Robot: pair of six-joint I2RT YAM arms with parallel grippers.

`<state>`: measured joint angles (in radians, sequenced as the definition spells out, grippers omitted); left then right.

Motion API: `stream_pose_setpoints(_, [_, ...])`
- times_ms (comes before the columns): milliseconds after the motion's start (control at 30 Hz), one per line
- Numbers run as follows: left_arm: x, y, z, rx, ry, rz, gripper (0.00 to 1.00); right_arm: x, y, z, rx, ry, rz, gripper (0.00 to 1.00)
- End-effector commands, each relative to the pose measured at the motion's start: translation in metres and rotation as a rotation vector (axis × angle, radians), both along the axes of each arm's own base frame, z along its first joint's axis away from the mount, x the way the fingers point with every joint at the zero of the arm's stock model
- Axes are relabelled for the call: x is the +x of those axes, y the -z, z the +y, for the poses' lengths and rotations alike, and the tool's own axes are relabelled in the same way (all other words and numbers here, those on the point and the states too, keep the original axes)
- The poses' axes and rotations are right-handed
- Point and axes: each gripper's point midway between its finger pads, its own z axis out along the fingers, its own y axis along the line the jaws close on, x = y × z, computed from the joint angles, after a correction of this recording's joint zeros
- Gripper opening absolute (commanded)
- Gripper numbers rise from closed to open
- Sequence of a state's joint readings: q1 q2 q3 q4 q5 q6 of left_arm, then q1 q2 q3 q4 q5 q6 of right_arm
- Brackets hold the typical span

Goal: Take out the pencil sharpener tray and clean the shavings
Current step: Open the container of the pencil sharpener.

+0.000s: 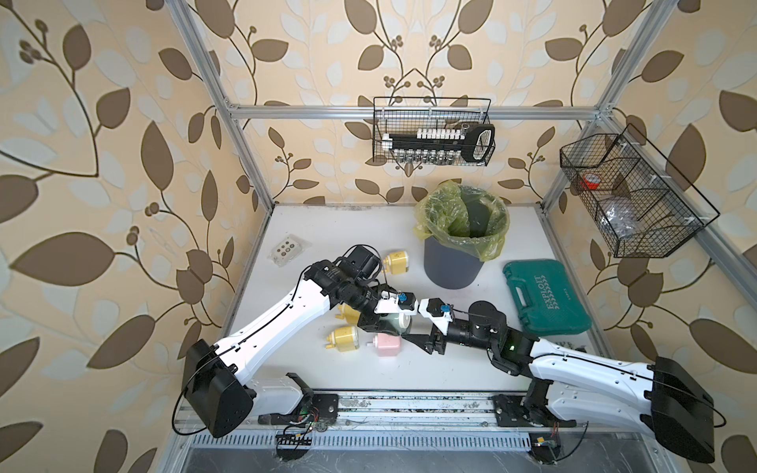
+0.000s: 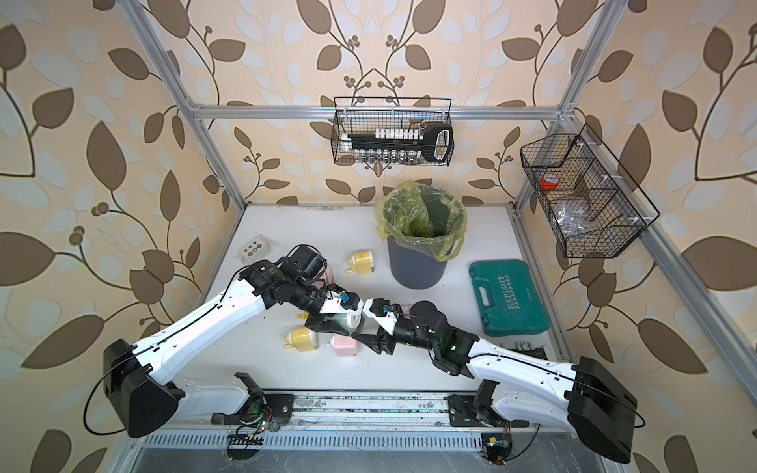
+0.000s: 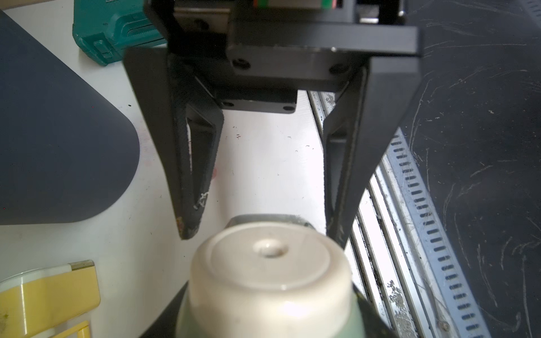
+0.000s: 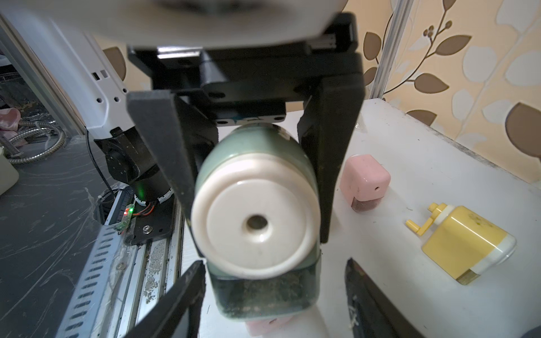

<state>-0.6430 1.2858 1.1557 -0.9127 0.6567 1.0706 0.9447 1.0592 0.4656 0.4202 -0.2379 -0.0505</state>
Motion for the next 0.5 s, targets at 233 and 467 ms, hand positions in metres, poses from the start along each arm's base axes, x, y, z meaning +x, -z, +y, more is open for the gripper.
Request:
stream_pose_setpoints(233, [-0.0142, -0.0159, -0.0046, -0.073, 0.033, 0.018, 0.0, -0.0056, -0.0005, -0.0004, 0.023, -0.035, 0.013, 0.65])
stream_pose_setpoints(467, [-0.0167, -0.0159, -0.0045, -0.079, 0.037, 0.025, 0.0, -0.0066, 0.0003, -0.0003, 0.026, -0.04, 0.027, 0.57])
